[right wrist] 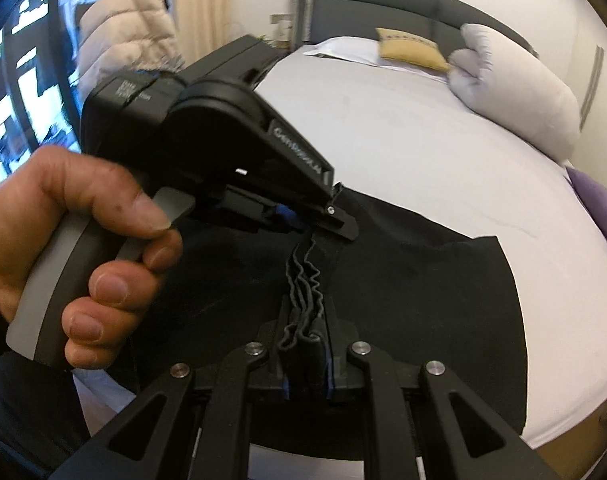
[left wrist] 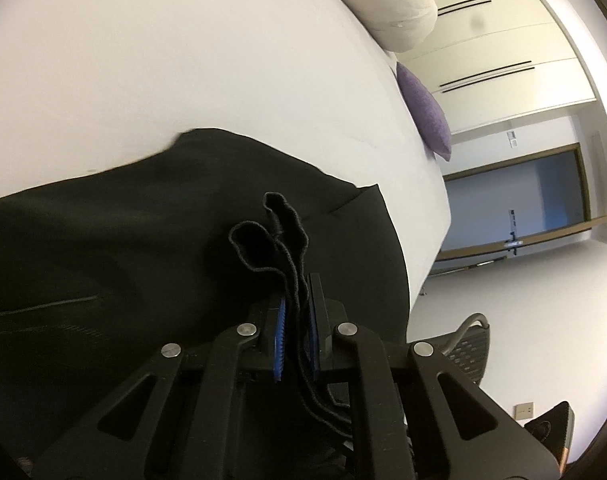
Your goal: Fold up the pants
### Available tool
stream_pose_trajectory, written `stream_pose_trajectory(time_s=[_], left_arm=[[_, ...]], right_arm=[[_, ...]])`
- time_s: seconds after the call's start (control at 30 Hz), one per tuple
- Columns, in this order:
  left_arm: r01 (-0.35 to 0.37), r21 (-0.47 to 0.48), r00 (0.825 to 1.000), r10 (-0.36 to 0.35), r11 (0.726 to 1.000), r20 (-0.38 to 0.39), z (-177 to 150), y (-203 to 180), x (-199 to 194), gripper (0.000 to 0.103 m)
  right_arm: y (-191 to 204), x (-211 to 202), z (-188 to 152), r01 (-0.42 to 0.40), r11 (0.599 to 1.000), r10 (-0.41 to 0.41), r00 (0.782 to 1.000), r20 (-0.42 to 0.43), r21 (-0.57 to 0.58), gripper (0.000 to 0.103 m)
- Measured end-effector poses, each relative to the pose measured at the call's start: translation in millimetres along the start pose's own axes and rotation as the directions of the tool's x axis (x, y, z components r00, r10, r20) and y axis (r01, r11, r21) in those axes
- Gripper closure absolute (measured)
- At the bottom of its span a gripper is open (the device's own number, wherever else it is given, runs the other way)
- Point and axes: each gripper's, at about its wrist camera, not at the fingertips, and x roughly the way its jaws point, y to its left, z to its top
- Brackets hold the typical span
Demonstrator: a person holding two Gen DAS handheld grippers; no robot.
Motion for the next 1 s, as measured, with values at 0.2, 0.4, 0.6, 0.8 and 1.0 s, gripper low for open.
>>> stream_pose_trajectory(time_s=[0.2, 0.4, 0.6, 0.8, 1.0], left_arm=[[-0.022, -0.050, 1.000, 0.022, 0.999, 0.013, -10.2, 30.4, -9.2, 0.095], [-0.050, -0.068, 0.999, 0.051, 0.996, 0.012, -21.3, 50.6, -0.8, 0.094], [-0.159, -0.038, 0.986, 0.161, 0.986, 0.045, -33.6, 52.6, -26.4, 0.092], [-0.305, -0.012, 0.944, 0.304, 0.952, 0.132, -51.0, 44.9, -62.6, 0.092], [-0.272, 0.219, 0.961, 0.251, 0.937, 0.119, -67.9, -31.4, -21.9, 0.092]], right_arm=[[15.0, 15.4, -6.9, -0.034, 0.999, 0.033, 0.998, -0.048, -0.030, 0.089], [17.8, 42.8, -18.6, -0.079, 0.997, 0.079, 0.988, -0.131, 0.008, 0.076], [-12.4, 28.6, -20.1, -0.264, 0.945, 0.295, 0.944, -0.149, 0.195, 0.045], [-109.2, 1.0, -20.1, -0.396, 0.803, 0.456, 0.890, -0.031, 0.445, 0.058], [-232.7, 30.9, -6.2, -0.445, 0.630, 0.504, 0.858, 0.102, 0.636, 0.065]])
